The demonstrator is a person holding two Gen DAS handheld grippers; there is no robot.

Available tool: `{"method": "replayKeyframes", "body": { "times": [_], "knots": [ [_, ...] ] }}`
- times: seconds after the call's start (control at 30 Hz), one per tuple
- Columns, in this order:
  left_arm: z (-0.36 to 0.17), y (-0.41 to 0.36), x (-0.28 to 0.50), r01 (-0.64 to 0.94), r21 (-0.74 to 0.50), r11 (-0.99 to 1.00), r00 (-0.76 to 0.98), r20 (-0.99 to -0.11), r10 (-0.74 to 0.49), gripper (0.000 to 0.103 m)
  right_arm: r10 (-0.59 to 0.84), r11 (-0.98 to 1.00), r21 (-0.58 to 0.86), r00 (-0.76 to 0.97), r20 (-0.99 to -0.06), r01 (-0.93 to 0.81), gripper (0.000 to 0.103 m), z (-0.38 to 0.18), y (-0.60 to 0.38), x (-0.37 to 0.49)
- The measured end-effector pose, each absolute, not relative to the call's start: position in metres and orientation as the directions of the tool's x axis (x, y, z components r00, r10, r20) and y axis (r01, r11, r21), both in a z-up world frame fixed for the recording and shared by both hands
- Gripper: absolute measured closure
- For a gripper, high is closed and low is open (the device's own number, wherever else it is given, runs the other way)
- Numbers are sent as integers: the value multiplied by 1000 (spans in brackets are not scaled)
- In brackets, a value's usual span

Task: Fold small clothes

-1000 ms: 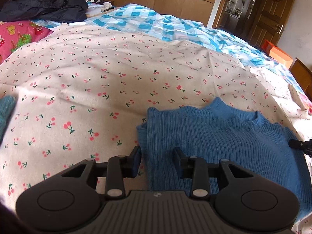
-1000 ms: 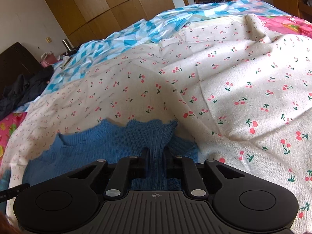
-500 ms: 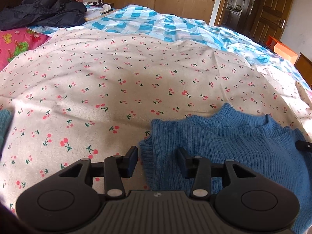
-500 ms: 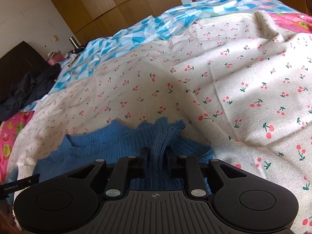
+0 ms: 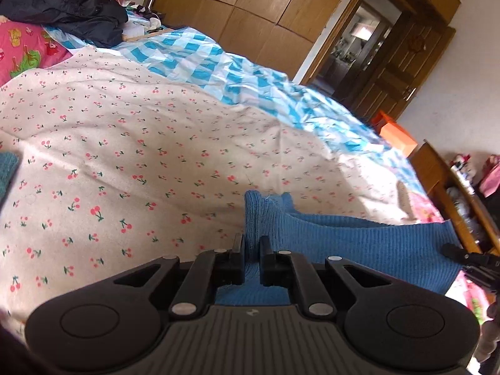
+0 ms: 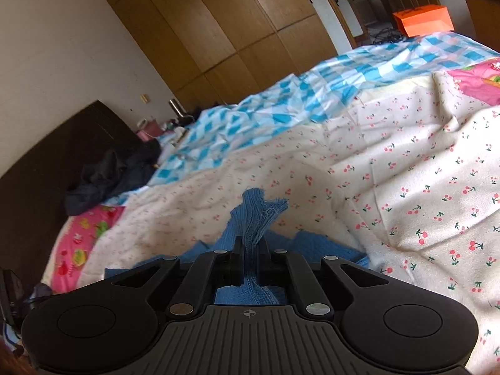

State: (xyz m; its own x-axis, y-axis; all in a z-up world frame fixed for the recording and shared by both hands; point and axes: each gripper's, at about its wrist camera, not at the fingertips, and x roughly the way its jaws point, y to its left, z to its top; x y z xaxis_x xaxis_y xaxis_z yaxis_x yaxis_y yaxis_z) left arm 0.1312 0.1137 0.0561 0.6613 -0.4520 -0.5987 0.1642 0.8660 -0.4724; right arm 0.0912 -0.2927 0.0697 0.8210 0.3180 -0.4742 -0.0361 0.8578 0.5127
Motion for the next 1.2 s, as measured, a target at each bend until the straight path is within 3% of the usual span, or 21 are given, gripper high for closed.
{"method": "replayKeyframes", "body": {
  "times": [0.17,0.27,0.4,0.53,0.8,0.93,1.1,1.2],
  "knots": [
    [89,116,95,228,-567,791,676,-492,-548,93,374,793,603,852,-366,-89,96,103,-290,30],
    [84,114,107,195,-493,848,721,-514,-465,93,346,800,594,874,-341,-85,96,108,-289,23],
    [42,113,140,71,-358,931,726,-621,-294,93,252,849,528,852,-459,33,96,71,-294,63],
    [-1,115,160,0,-313,950,662,-712,-234,93,214,862,492,795,-568,119,96,24,-295,95],
    [-1,92,172,64,-230,971,702,-681,-208,93,121,885,417,762,-636,207,96,-6,-306,110],
    [-12,87,182,46,-121,992,697,-707,-118,92,56,885,372,730,-681,279,89,-21,-313,126],
    [-4,99,163,0,-149,989,739,-666,-101,70,-39,916,284,767,-640,284,76,-4,-304,112],
    [9,104,144,-7,-172,985,769,-630,-105,67,-70,944,227,821,-566,237,76,21,-288,102]
  ]
}}
